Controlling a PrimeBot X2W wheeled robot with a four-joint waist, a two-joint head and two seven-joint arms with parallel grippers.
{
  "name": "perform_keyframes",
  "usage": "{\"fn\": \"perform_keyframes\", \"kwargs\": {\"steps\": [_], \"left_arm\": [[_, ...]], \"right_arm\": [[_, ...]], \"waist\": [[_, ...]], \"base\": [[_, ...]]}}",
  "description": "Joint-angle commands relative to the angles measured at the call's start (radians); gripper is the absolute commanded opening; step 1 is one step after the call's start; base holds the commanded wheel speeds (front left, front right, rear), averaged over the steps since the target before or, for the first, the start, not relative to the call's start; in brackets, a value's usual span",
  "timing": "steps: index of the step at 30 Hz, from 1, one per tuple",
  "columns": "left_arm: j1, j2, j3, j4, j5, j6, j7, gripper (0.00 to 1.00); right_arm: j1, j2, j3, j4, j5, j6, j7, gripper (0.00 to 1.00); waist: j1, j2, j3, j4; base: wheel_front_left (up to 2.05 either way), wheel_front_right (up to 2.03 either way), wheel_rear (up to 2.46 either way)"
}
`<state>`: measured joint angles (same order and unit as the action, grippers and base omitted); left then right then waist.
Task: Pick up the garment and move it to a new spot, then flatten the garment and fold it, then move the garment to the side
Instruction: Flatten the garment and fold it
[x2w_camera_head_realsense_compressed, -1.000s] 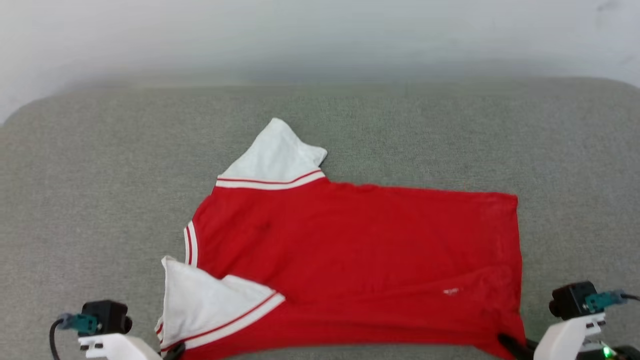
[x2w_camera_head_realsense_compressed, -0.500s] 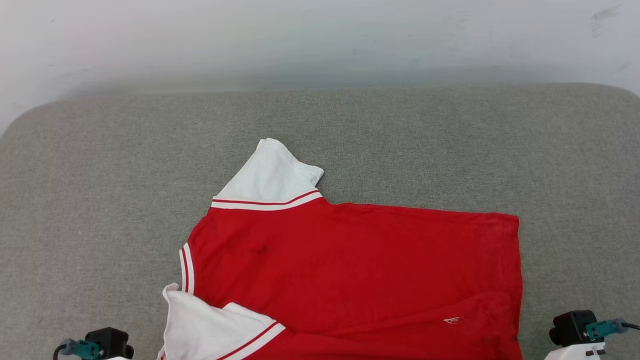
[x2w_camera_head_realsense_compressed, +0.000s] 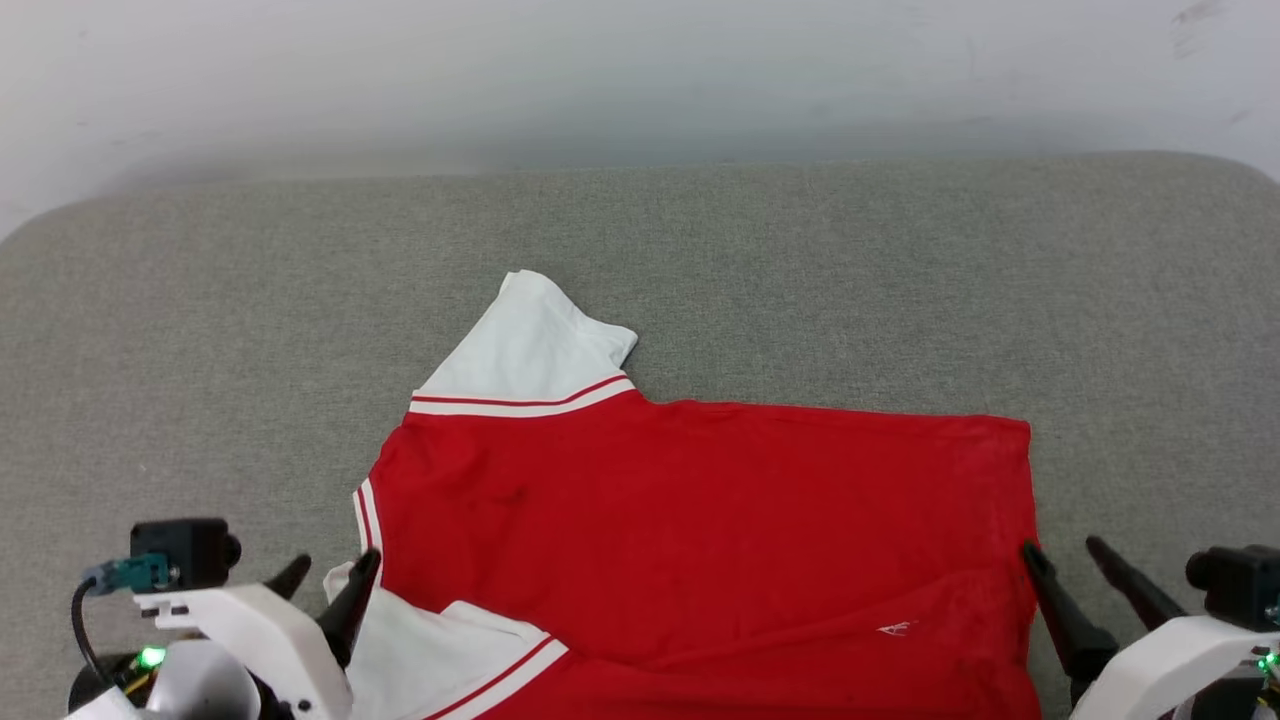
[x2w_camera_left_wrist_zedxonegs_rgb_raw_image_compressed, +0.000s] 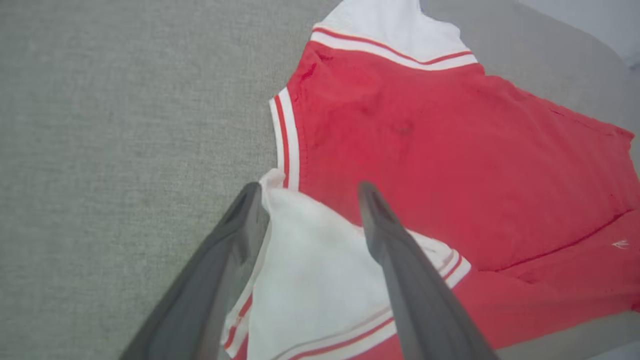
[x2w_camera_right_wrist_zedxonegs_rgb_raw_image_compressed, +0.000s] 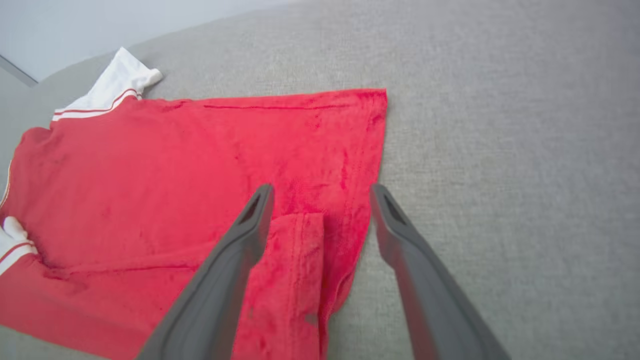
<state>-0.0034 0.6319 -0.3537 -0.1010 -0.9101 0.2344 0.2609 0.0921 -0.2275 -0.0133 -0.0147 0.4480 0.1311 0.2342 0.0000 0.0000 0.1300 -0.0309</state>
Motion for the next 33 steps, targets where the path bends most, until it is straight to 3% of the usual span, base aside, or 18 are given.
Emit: {"fn": "perform_keyframes", "kwargs": {"steps": [1, 8, 12, 15, 19, 23, 26, 33], "left_arm": [[-0.018, -0.001, -0.001, -0.005, 0.013, 0.002, -0.009, 1.00], [-0.173, -0.058, 0.003, 0.020, 0.151, 0.037, -0.169, 1.00], [-0.277, -0.086, -0.004, 0.065, 0.188, 0.027, -0.211, 1.00], [-0.370, -0.095, -0.021, 0.115, 0.189, -0.004, -0.183, 1.00], [-0.506, -0.085, -0.042, 0.208, 0.165, -0.064, -0.089, 1.00], [-0.630, -0.060, -0.072, 0.297, 0.108, -0.138, 0.082, 1.00], [-0.717, -0.035, -0.088, 0.346, 0.062, -0.171, 0.239, 1.00], [-0.884, 0.018, -0.126, 0.440, 0.025, -0.156, 0.544, 1.00]], "right_arm": [[-0.013, 0.008, -0.006, -0.008, -0.009, -0.001, -0.011, 1.00], [-0.062, 0.066, -0.051, -0.078, -0.098, -0.001, -0.106, 1.00], [-0.098, 0.083, -0.058, -0.105, -0.112, -0.001, -0.131, 1.00], [-0.130, 0.088, -0.056, -0.120, -0.116, -0.001, -0.137, 1.00], [-0.170, 0.098, -0.047, -0.121, -0.115, -0.001, -0.147, 1.00], [-0.192, 0.108, -0.034, -0.111, -0.116, -0.001, -0.159, 1.00], [-0.204, 0.119, -0.026, -0.105, -0.115, -0.001, -0.172, 1.00], [-0.237, 0.138, 0.009, -0.085, -0.104, -0.001, -0.201, 1.00]], "waist": [[0.0000, 0.0000, 0.005, -0.004], [0.0000, 0.0000, 0.048, -0.043], [0.0000, 0.0000, 0.088, -0.071], [0.0000, 0.0000, 0.129, -0.093], [0.0000, 0.0000, 0.177, -0.124], [0.0000, 0.0000, 0.214, -0.153], [0.0000, 0.0000, 0.239, -0.174], [0.0000, 0.0000, 0.299, -0.233]], "base": [[0.00, 0.00, 0.00], [0.00, 0.00, 0.00], [0.00, 0.00, 0.00], [0.00, 0.00, 0.00], [0.00, 0.00, 0.00], [0.00, 0.00, 0.00], [0.00, 0.00, 0.00], [0.00, 0.00, 0.00]]}}
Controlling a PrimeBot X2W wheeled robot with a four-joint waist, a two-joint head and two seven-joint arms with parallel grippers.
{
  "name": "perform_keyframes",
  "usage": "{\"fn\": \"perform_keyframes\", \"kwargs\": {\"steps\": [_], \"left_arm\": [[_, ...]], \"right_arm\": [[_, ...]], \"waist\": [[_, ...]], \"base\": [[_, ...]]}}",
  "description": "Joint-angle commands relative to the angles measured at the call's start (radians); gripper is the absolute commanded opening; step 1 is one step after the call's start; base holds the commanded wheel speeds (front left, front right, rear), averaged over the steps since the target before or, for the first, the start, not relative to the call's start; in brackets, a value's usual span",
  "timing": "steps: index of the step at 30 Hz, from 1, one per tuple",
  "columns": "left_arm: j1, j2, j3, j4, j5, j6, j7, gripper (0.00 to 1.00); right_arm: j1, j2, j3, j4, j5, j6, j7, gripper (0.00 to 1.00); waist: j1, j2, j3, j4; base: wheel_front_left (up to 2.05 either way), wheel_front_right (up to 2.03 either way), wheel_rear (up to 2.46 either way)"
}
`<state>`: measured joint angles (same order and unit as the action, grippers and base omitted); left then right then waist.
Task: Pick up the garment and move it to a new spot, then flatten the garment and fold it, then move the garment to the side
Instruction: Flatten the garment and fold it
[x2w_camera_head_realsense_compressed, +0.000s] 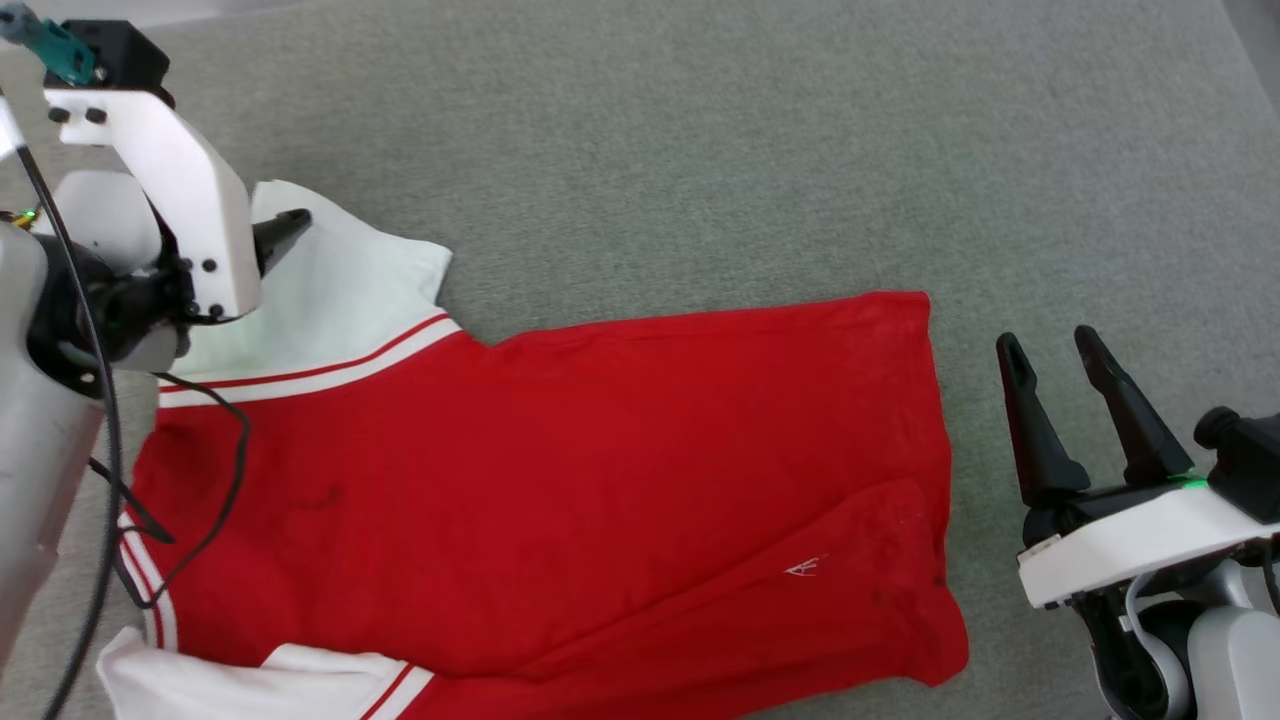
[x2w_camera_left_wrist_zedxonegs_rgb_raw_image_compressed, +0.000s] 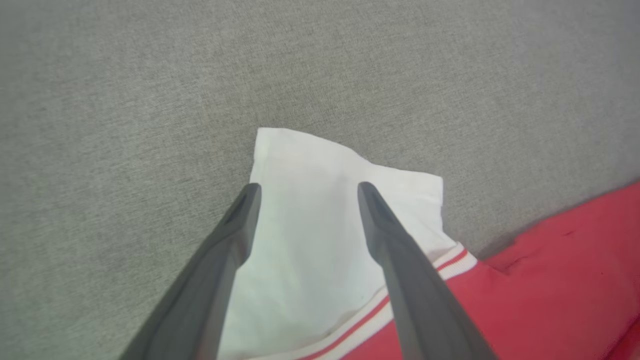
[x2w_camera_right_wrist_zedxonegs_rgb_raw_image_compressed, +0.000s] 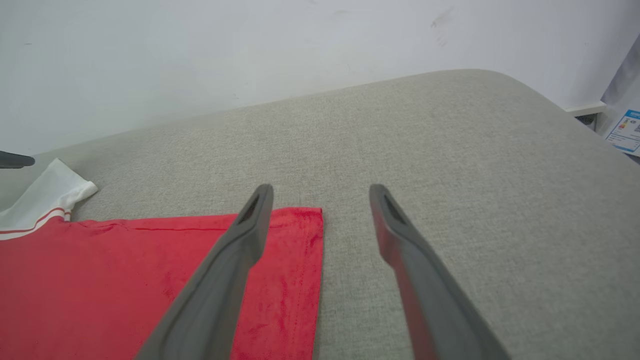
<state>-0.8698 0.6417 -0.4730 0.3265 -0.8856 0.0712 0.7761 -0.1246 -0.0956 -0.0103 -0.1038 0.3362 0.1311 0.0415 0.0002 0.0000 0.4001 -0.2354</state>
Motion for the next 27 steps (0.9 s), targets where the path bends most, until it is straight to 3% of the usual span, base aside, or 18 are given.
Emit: {"fn": "perform_keyframes", "kwargs": {"steps": [1, 7, 12, 13, 14, 15, 22, 27], "left_arm": [[-0.034, 0.012, -0.015, 0.025, 0.002, 0.010, 0.058, 1.00], [-0.089, 0.030, -0.049, 0.090, 0.017, 0.034, 0.173, 1.00], [-0.034, 0.014, -0.096, 0.164, -0.006, 0.058, 0.289, 1.00], [-0.020, 0.014, -0.107, 0.176, -0.010, 0.061, 0.315, 0.57], [-0.006, 0.013, -0.114, 0.183, -0.014, 0.062, 0.326, 0.20], [0.007, 0.009, -0.112, 0.190, -0.024, 0.065, 0.334, 0.00], [0.022, 0.001, -0.098, 0.195, -0.020, 0.068, 0.277, 0.00], [-0.030, -0.010, -0.092, 0.201, -0.002, 0.041, 0.212, 0.00]], "right_arm": [[-0.025, 0.008, 0.010, 0.008, 0.009, -0.001, -0.014, 1.00], [-0.046, 0.017, 0.026, 0.031, 0.020, -0.001, -0.038, 1.00], [-0.051, 0.017, 0.027, 0.051, 0.027, -0.001, -0.050, 1.00], [-0.054, 0.015, 0.026, 0.054, 0.031, -0.001, -0.050, 1.00], [-0.058, 0.013, 0.025, 0.055, 0.034, -0.001, -0.051, 1.00], [-0.061, 0.010, 0.024, 0.056, 0.037, -0.001, -0.051, 1.00], [-0.079, -0.031, 0.043, 0.070, 0.103, -0.001, 0.015, 1.00], [-0.119, -0.097, 0.065, 0.111, 0.175, -0.001, 0.158, 1.00]], "waist": [[-0.0002, 0.0000, 0.037, -0.037], [-0.0002, 0.0000, 0.079, -0.080], [-0.0002, 0.0000, 0.095, -0.092], [-0.0002, 0.0000, 0.097, -0.093], [-0.0002, 0.0000, 0.098, -0.094], [-0.0002, 0.0000, 0.099, -0.095], [-0.0002, 0.0000, 0.101, -0.088], [-0.0002, 0.0000, 0.089, -0.066]], "base": [[0.00, 0.00, 0.00], [0.00, 0.00, 0.00], [0.00, 0.00, 0.00], [0.00, 0.00, 0.00], [0.00, 0.00, 0.00], [0.00, 0.00, 0.00], [0.00, 0.00, 0.00], [0.00, 0.00, 0.00]]}}
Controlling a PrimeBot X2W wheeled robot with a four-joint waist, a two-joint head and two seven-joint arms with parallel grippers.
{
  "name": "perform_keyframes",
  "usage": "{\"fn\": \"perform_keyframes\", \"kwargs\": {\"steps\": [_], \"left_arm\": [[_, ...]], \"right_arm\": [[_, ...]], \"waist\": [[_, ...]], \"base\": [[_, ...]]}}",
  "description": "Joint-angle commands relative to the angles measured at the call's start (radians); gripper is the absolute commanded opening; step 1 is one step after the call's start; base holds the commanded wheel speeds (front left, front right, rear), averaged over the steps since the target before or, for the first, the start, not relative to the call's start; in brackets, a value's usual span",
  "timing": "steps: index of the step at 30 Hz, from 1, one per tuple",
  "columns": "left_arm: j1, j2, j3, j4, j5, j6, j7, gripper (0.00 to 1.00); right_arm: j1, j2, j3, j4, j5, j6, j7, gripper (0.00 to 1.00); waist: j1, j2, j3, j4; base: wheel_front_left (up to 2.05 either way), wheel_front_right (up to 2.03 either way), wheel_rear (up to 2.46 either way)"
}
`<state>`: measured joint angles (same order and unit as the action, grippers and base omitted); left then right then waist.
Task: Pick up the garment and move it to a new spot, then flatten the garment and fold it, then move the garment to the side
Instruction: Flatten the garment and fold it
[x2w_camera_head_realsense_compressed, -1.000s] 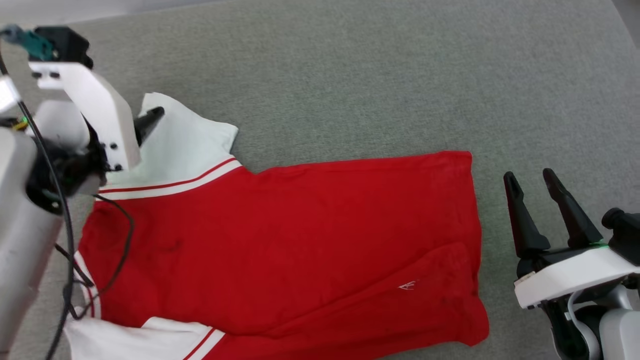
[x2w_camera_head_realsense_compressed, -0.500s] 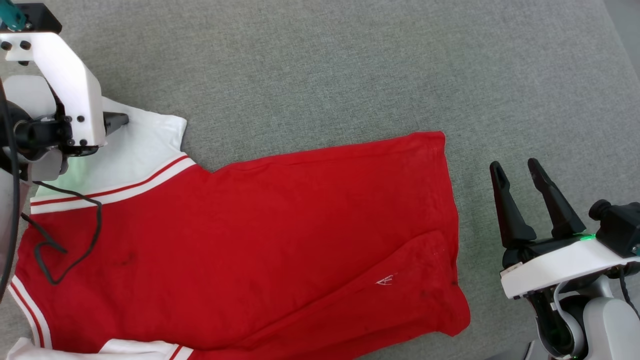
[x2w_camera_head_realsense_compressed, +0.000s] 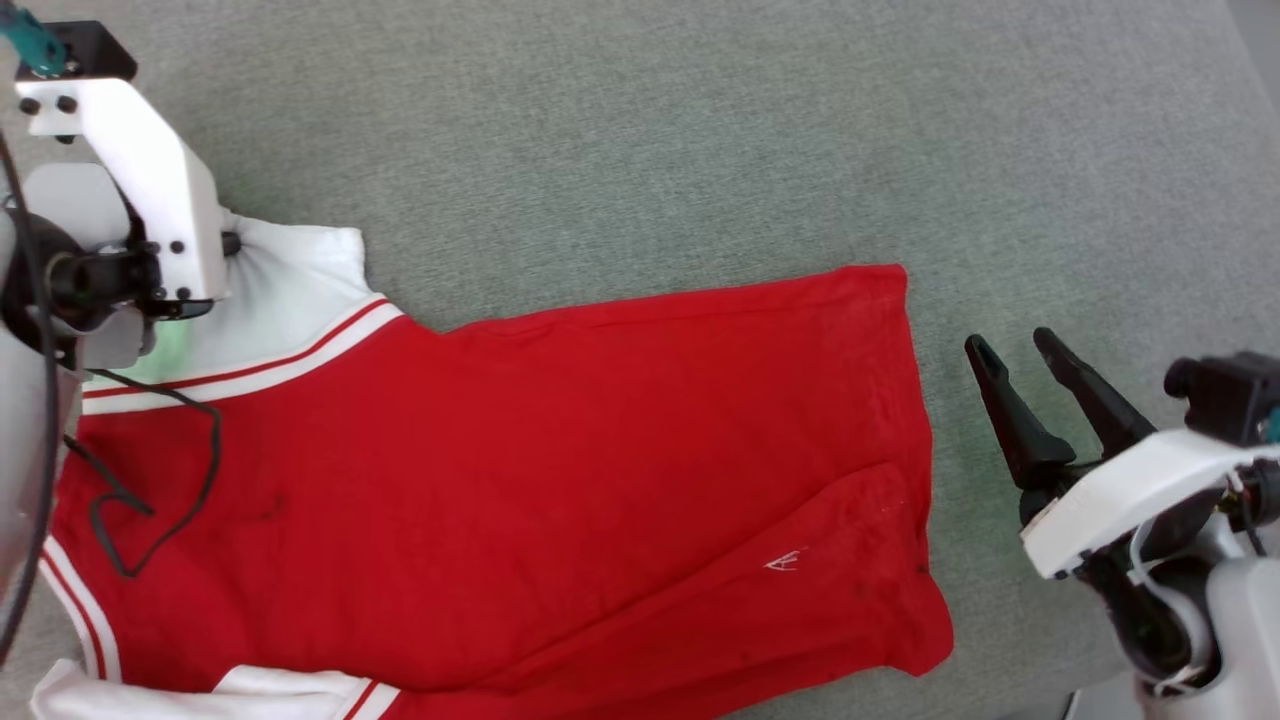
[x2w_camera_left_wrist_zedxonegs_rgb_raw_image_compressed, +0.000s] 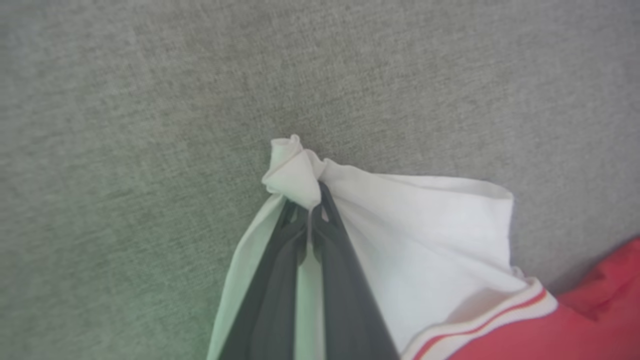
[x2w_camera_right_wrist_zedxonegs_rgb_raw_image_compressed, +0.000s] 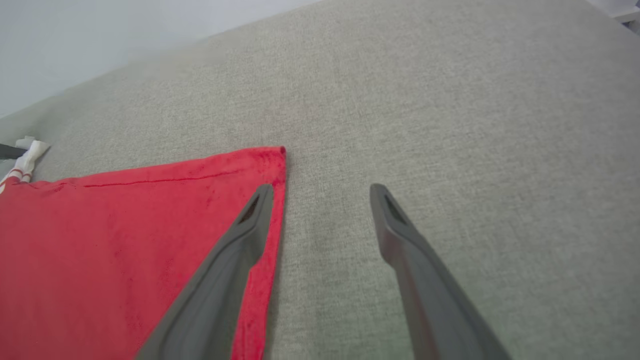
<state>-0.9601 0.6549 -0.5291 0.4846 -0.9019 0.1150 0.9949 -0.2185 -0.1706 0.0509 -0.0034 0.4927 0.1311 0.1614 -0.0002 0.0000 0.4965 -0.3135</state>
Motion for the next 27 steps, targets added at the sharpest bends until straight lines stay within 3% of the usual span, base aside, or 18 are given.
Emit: {"fn": "perform_keyframes", "kwargs": {"steps": [1, 13, 21, 26, 27], "left_arm": [[0.060, -0.023, -0.036, 0.042, 0.015, -0.003, -0.006, 0.00], [-0.048, -0.090, -0.045, -0.052, 0.057, -0.074, -0.154, 0.00], [-0.066, -0.115, -0.056, -0.082, 0.069, -0.090, -0.193, 0.00], [-0.067, -0.122, -0.056, -0.085, 0.070, -0.097, -0.217, 0.00], [-0.067, -0.122, -0.055, -0.083, 0.070, -0.098, -0.223, 0.00]], "right_arm": [[-0.025, -0.022, 0.004, 0.010, 0.018, -0.001, 0.038, 1.00], [-0.196, -0.171, 0.062, 0.047, 0.136, -0.001, 0.467, 1.00], [-0.301, -0.215, 0.126, 0.147, 0.139, -0.001, 0.546, 1.00], [-0.319, -0.231, 0.223, 0.237, 0.168, -0.001, 0.599, 1.00], [-0.315, -0.231, 0.245, 0.250, 0.173, 0.000, 0.613, 0.76]], "waist": [[0.0002, 0.0000, -0.007, 0.012], [0.0002, 0.0000, -0.020, 0.136], [0.0002, 0.0000, 0.010, 0.190], [0.0002, 0.0000, 0.029, 0.211], [0.0002, 0.0000, 0.030, 0.214]], "base": [[0.00, 0.00, 0.00], [0.00, 0.00, 0.00], [0.00, 0.00, 0.00], [0.00, 0.00, 0.00], [0.00, 0.00, 0.00]]}}
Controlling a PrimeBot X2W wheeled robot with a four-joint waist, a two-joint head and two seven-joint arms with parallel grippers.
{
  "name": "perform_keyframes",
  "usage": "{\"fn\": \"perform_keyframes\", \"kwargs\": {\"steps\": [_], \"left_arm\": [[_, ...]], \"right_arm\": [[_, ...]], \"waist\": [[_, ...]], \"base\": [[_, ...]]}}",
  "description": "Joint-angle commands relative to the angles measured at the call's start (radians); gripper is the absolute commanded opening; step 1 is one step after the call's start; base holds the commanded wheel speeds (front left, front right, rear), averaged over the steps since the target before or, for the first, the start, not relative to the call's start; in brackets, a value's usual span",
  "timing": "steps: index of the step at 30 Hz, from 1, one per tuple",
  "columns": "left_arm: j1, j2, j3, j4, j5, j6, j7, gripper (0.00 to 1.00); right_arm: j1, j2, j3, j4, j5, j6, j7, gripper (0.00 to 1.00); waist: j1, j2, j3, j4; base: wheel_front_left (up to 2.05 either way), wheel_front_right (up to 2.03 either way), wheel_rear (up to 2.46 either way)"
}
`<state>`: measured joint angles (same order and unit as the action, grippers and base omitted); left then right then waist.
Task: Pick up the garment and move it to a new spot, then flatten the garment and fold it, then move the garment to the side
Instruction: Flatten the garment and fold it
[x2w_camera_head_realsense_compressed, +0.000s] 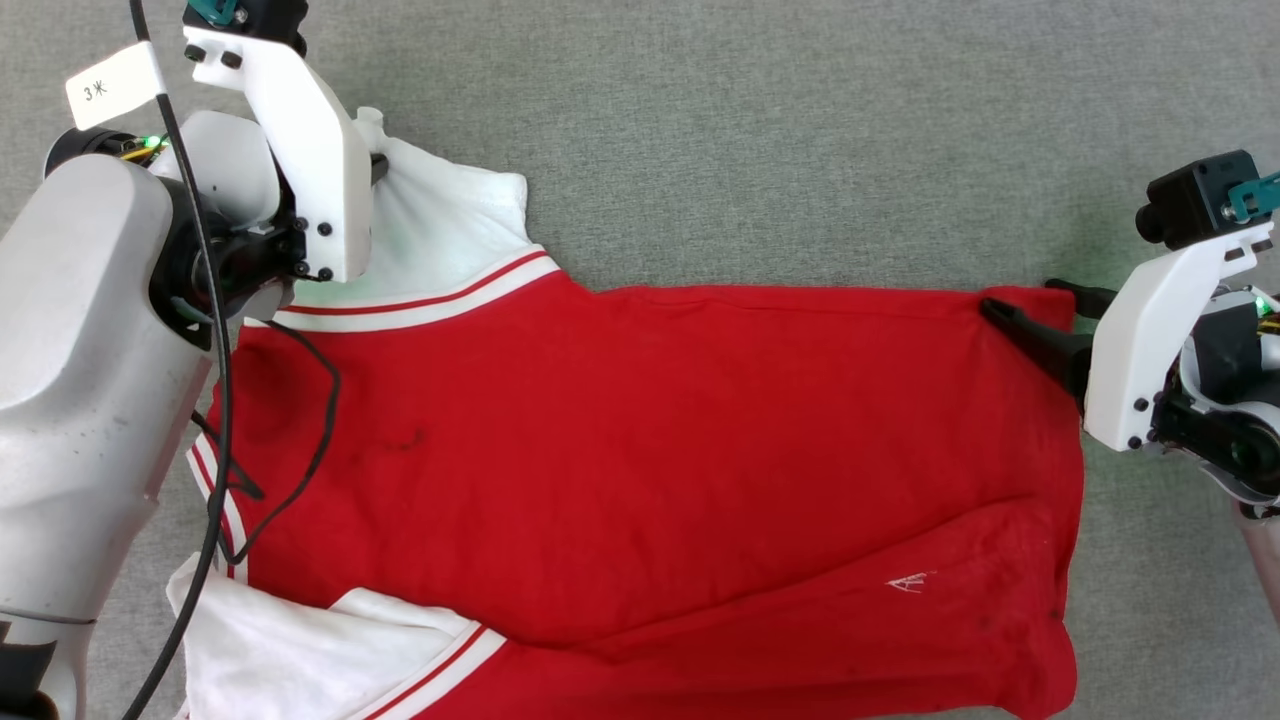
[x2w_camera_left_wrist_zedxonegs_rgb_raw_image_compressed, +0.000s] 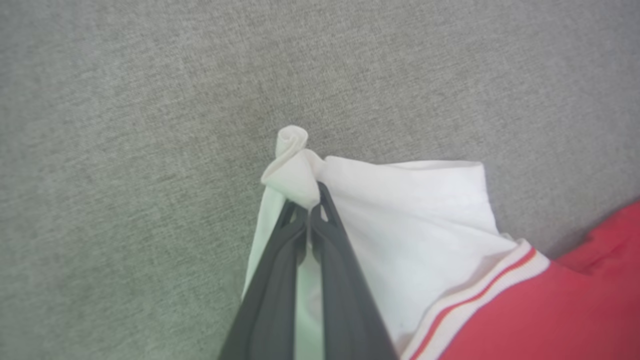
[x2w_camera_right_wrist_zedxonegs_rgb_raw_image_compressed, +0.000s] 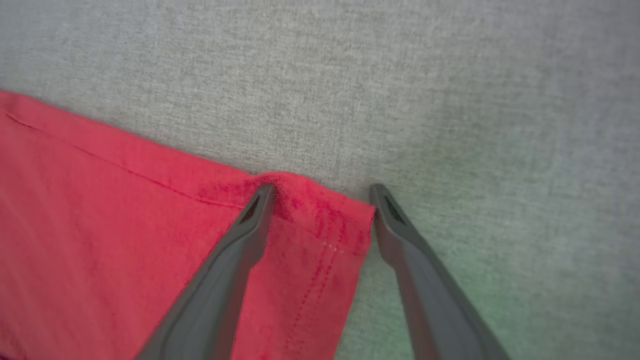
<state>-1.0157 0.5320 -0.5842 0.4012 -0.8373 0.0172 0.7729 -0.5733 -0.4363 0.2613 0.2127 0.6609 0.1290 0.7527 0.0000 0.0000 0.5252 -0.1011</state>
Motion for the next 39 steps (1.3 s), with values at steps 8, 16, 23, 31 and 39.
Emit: {"fn": "perform_keyframes", "kwargs": {"steps": [8, 16, 23, 31, 39], "left_arm": [[0.013, 0.001, 0.006, 0.005, -0.004, -0.012, -0.036, 0.00], [0.090, 0.025, 0.051, -0.040, -0.026, -0.008, -0.139, 0.00], [0.273, 0.088, 0.112, -0.159, -0.049, 0.022, -0.267, 0.00], [0.571, 0.120, 0.179, -0.328, -0.085, 0.096, -0.423, 0.00], [0.870, 0.097, 0.204, -0.455, -0.124, 0.178, -0.534, 0.00]], "right_arm": [[0.028, -0.004, 0.081, 0.047, 0.038, 0.003, 0.026, 0.00], [0.014, -0.038, -0.012, 0.000, 0.033, 0.001, -0.105, 0.00], [0.102, -0.017, -0.060, -0.036, 0.004, 0.001, -0.175, 0.00], [0.262, 0.035, -0.096, -0.059, -0.031, 0.001, -0.249, 0.00], [0.400, 0.073, -0.119, -0.032, -0.062, 0.001, -0.327, 0.00]], "waist": [[0.0000, 0.0000, -0.013, 0.012], [0.0000, 0.0000, -0.066, 0.027], [0.0000, 0.0000, -0.138, 0.032], [0.0000, 0.0000, -0.218, 0.045], [0.0000, 0.0000, -0.287, 0.063]], "base": [[0.00, 0.00, 0.00], [0.00, 0.00, 0.00], [0.00, 0.00, 0.00], [0.00, 0.00, 0.00], [0.00, 0.00, 0.00]]}}
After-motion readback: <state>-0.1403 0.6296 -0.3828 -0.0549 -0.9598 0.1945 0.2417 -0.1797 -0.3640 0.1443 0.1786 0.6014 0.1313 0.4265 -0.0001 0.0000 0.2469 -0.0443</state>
